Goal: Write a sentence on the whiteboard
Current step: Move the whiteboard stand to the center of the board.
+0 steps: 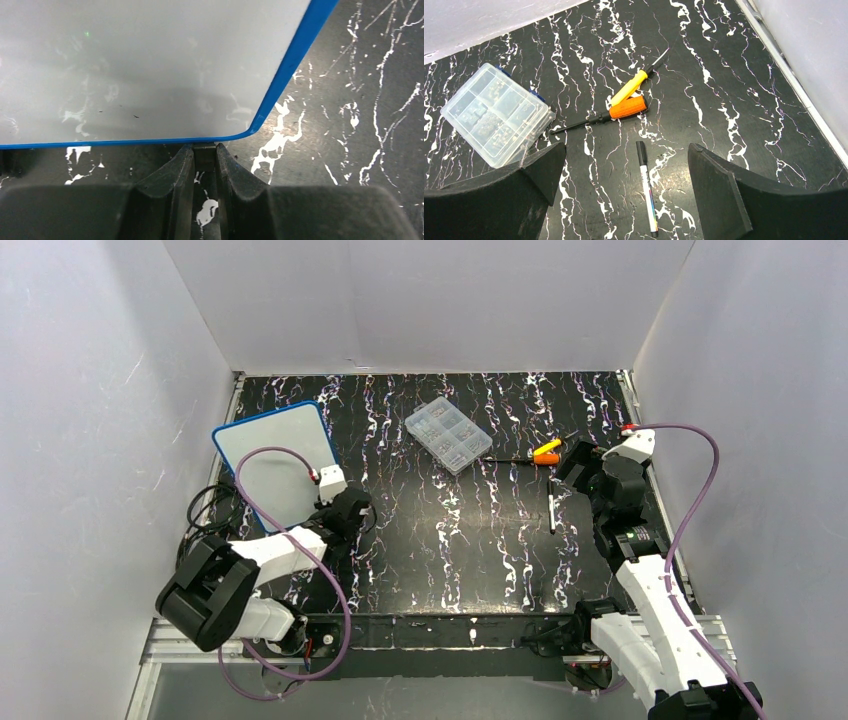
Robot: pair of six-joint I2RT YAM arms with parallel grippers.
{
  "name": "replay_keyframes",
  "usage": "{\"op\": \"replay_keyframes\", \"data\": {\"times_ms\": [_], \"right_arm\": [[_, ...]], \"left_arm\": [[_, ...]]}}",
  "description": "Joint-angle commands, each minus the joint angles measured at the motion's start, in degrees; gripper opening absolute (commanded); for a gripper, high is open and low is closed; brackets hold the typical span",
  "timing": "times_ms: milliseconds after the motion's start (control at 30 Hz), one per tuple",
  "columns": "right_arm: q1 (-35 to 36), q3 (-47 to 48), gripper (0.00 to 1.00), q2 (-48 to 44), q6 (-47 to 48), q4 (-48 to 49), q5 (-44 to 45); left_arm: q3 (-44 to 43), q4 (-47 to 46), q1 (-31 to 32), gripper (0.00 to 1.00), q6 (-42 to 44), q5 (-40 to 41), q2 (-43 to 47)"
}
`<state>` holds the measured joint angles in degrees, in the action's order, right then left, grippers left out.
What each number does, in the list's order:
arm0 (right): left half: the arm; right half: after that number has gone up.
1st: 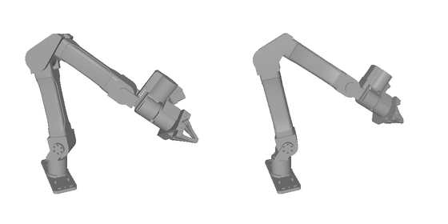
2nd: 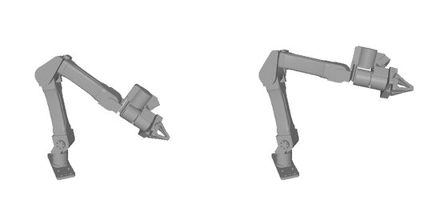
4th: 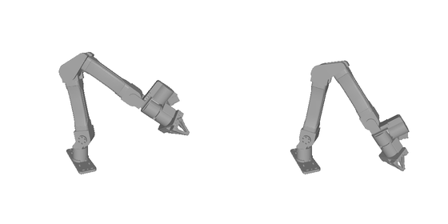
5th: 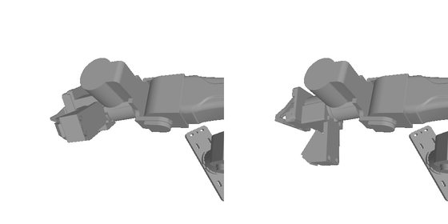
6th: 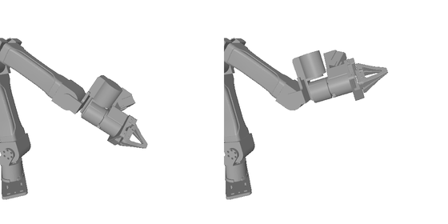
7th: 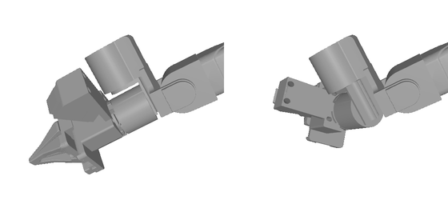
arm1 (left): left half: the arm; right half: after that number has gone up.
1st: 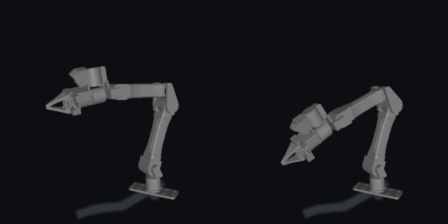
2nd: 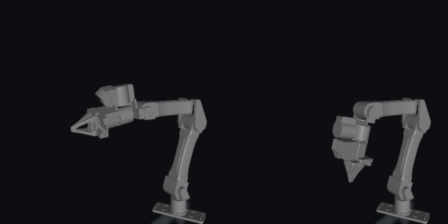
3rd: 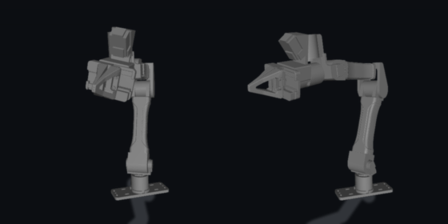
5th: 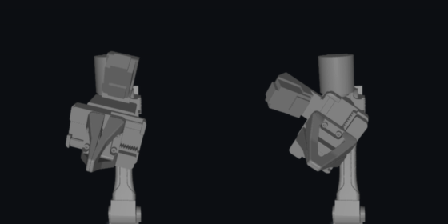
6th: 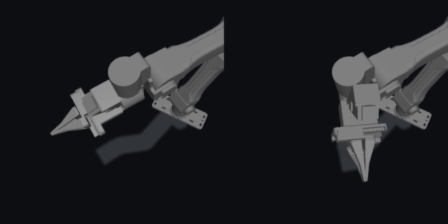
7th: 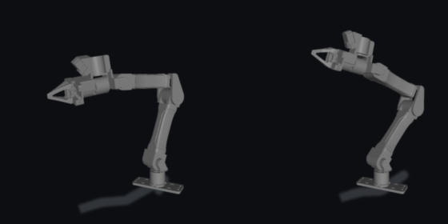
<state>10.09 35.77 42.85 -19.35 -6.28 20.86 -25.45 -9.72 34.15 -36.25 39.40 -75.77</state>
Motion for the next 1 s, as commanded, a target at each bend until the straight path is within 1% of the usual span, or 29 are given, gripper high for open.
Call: {"op": "replay_keyframes", "data": {"times_ms": [0,400,633,967], "right_arm": [[-0.2,0.7,1.00,-0.9,0.5,1.7,0.4],[-0.2,0.8,1.00,-1.1,0.5,1.8,0.4],[-0.2,0.7,1.00,-1.1,0.5,1.8,0.2],[-0.2,0.6,1.00,-1.5,0.7,1.8,0.3]], "left_arm": [[-3.5,-1.5,2.6,0.00,-2.1,2.7,-1.0],[-11.7,0.9,9.7,0.00,-6.1,5.2,-8.5],[-20.1,8.0,13.8,0.00,-10.7,7.2,-14.8],[-26.9,9.2,17.9,0.00,-12.7,7.1,-20.9]]}}
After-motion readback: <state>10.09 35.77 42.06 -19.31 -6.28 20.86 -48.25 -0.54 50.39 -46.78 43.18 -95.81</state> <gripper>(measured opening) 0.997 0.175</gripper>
